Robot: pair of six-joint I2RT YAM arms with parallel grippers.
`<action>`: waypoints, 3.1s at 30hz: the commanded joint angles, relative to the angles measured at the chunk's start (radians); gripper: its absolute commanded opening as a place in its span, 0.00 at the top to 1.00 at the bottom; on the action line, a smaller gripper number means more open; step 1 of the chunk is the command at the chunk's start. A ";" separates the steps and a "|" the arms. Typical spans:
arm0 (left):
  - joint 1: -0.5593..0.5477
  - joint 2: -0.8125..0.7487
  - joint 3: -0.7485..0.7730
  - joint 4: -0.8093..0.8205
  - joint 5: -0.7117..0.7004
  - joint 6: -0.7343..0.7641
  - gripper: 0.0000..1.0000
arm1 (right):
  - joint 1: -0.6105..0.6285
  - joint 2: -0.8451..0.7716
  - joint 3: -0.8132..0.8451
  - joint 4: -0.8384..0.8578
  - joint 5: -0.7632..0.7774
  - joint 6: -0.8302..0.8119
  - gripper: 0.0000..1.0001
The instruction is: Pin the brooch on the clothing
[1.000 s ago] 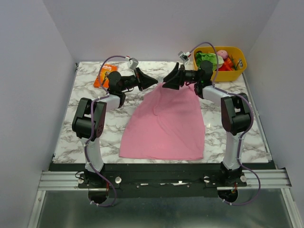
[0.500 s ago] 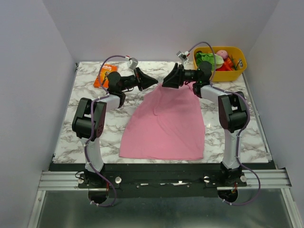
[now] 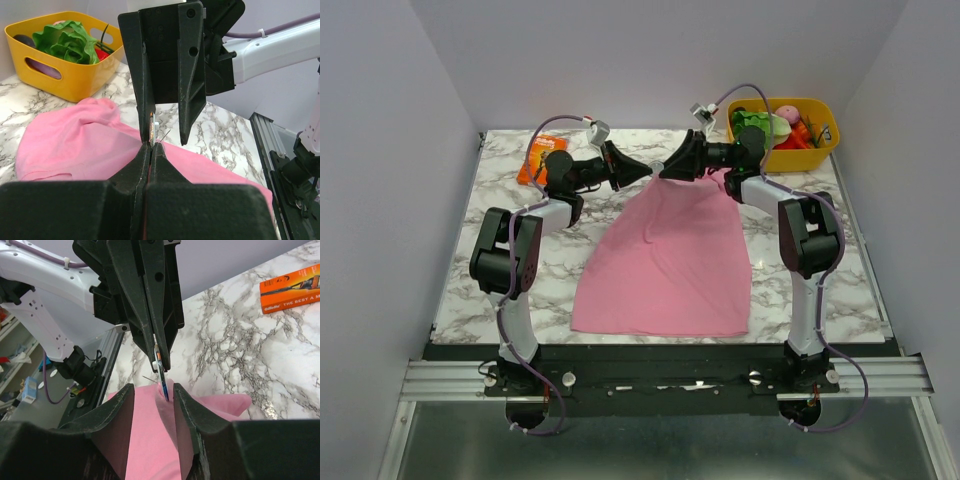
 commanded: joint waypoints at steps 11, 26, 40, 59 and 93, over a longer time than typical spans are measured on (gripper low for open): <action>0.000 -0.056 -0.012 0.018 0.014 0.012 1.00 | 0.023 0.004 0.037 -0.149 0.008 -0.125 0.63; -0.002 -0.094 -0.007 -0.122 0.031 0.118 1.00 | 0.040 0.006 0.094 -0.281 0.009 -0.194 0.81; -0.026 -0.149 0.036 -0.450 0.021 0.366 1.00 | 0.066 -0.020 0.185 -0.727 0.067 -0.507 0.98; -0.060 -0.182 0.088 -0.686 -0.016 0.556 1.00 | 0.087 -0.048 0.240 -0.974 0.195 -0.650 0.99; -0.175 -0.421 0.024 -1.007 -0.286 0.949 1.00 | 0.092 -0.057 0.363 -1.269 0.397 -0.600 0.99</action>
